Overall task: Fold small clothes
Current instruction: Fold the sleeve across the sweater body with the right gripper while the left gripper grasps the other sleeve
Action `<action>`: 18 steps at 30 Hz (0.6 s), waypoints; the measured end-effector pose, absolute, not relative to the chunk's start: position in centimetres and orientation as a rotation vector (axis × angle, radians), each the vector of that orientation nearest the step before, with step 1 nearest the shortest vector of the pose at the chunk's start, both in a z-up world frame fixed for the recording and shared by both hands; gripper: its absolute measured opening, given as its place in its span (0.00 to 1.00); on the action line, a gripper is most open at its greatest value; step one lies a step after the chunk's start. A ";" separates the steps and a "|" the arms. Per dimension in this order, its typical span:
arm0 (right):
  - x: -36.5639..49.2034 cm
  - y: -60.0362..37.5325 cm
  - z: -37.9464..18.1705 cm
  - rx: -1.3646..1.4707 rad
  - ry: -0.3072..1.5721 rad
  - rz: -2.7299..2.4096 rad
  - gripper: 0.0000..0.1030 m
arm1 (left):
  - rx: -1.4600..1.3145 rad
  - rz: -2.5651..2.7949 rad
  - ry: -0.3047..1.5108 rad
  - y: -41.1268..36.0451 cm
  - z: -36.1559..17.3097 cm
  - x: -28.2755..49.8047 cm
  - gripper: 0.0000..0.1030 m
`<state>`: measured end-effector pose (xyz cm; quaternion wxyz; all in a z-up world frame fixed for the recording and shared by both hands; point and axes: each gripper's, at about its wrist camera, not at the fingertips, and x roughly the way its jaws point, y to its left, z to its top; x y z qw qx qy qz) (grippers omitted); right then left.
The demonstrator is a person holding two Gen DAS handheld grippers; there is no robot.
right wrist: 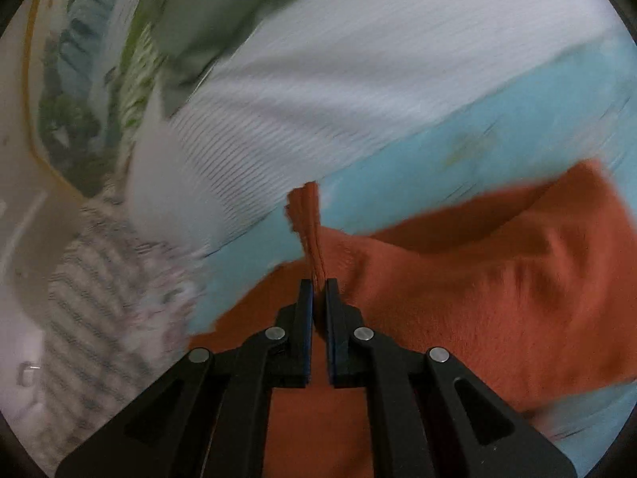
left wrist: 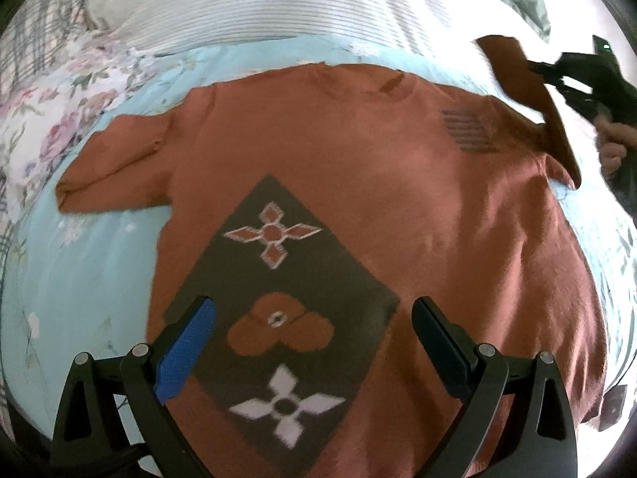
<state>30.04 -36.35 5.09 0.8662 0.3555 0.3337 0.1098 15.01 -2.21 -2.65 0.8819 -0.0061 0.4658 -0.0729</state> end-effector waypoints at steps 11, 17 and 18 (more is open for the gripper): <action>33.7 -19.6 -3.2 0.732 0.909 0.434 0.06 | -0.143 -0.076 0.963 3.6 -3.2 14.2 0.96; 33.6 -18.6 -4.9 0.784 0.955 0.491 0.13 | -0.207 -0.095 0.967 4.8 -3.8 15.1 0.96; 33.1 -19.1 -4.9 0.804 0.948 0.500 0.13 | -0.224 -0.107 0.959 4.9 -3.9 15.5 0.96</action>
